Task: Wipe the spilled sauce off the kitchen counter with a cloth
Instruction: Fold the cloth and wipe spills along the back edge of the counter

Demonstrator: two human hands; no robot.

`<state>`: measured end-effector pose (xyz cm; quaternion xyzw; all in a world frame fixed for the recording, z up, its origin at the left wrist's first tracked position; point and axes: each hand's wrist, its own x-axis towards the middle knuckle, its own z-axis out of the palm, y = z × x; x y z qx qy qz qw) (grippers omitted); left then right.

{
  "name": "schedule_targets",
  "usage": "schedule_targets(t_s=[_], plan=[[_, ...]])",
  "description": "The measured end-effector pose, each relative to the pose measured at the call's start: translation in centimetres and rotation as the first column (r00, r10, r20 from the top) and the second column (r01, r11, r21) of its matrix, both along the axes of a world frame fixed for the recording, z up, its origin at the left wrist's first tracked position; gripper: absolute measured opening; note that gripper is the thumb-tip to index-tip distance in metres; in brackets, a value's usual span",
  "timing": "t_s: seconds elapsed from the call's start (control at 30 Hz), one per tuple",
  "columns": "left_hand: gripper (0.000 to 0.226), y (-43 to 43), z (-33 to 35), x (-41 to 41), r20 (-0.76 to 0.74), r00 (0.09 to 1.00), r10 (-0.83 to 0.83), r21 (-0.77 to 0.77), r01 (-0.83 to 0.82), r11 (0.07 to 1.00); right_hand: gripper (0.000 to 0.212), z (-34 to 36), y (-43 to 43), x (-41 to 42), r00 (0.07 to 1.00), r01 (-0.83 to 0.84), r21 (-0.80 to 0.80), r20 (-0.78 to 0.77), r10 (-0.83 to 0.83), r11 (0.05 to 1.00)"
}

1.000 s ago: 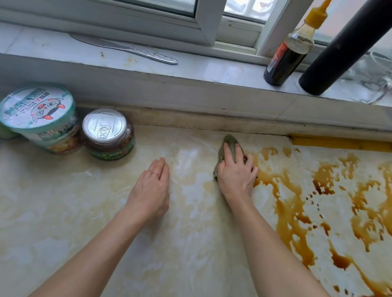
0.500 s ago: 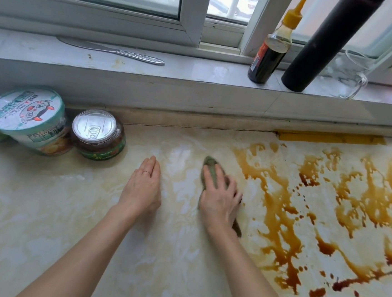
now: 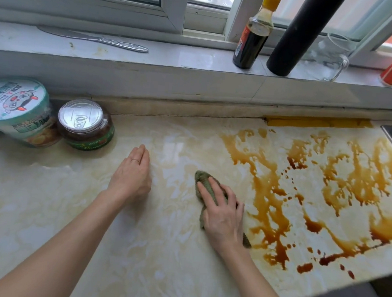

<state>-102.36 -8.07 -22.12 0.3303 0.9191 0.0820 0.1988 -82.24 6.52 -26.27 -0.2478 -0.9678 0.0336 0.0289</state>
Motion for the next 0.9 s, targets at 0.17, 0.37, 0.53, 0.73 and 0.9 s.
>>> schedule_targets(t_s=[0.17,0.37,0.53,0.73,0.9], plan=[[0.066,0.3,0.9,2.4,-0.04,0.999,0.012,0.131,-0.007,0.991,0.059,0.4,0.5,-1.0,0.94,0.331,-0.048,-0.074,-0.334,0.942],[0.06,2.2,0.4,8.5,-0.017,0.993,-0.12,0.238,0.12,0.964,0.063,0.3,-2.6,3.5,1.0,0.007,-0.015,-0.019,-0.007,1.0],[0.058,2.2,0.0,11.7,-0.023,0.991,-0.132,0.223,0.134,0.966,0.061,1.1,-0.7,4.3,0.957,0.282,-0.055,-0.051,-0.285,0.958],[0.059,3.2,0.4,15.1,-0.008,0.991,-0.137,0.223,0.135,0.965,0.063,0.6,-1.9,9.3,0.996,-0.085,-0.053,-0.011,0.085,0.995],[0.06,3.9,0.6,17.4,-0.024,0.993,-0.112,0.213,0.114,0.97,0.061,1.1,-0.3,10.0,0.991,0.119,-0.085,-0.047,-0.123,0.989]])
